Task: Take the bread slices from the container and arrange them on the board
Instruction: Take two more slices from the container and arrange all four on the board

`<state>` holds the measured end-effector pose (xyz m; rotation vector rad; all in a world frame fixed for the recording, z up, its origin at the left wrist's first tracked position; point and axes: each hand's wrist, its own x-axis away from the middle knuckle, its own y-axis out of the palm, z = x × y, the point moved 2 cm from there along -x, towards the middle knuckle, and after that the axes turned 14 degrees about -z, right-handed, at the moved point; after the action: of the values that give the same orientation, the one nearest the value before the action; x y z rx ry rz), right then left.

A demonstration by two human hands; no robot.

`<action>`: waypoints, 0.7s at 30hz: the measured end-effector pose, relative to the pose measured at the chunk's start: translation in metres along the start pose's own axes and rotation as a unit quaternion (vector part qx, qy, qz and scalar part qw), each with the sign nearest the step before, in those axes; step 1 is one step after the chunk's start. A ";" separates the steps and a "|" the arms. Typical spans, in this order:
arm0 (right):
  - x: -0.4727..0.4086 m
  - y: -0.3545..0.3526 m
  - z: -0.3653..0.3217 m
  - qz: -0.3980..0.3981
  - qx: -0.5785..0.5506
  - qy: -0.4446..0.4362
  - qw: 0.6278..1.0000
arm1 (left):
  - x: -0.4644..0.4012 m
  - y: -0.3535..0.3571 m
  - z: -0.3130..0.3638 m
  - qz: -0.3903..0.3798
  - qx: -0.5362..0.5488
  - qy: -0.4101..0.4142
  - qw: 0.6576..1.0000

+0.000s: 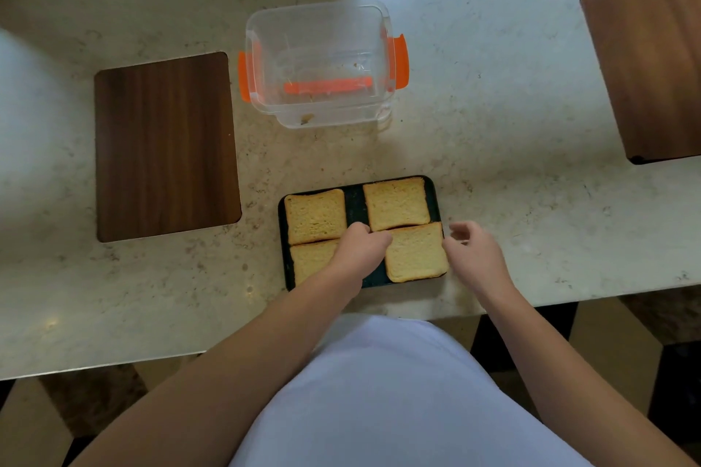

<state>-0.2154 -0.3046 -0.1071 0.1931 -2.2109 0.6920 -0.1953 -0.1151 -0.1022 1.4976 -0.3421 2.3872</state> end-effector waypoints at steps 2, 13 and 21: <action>0.008 0.002 0.011 -0.022 -0.001 0.015 1.000 | 0.002 0.003 -0.009 -0.030 -0.008 -0.006 1.000; 0.009 0.021 0.008 -0.013 0.053 -0.009 0.998 | 0.002 0.013 -0.020 -0.027 -0.038 -0.009 0.999; 0.010 0.024 0.011 -0.015 0.068 0.011 0.997 | -0.002 0.019 -0.019 -0.016 -0.050 -0.005 0.999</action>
<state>-0.2376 -0.2895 -0.1153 0.2869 -2.1368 0.8251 -0.2178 -0.1259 -0.1130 1.4603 -0.4302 2.3029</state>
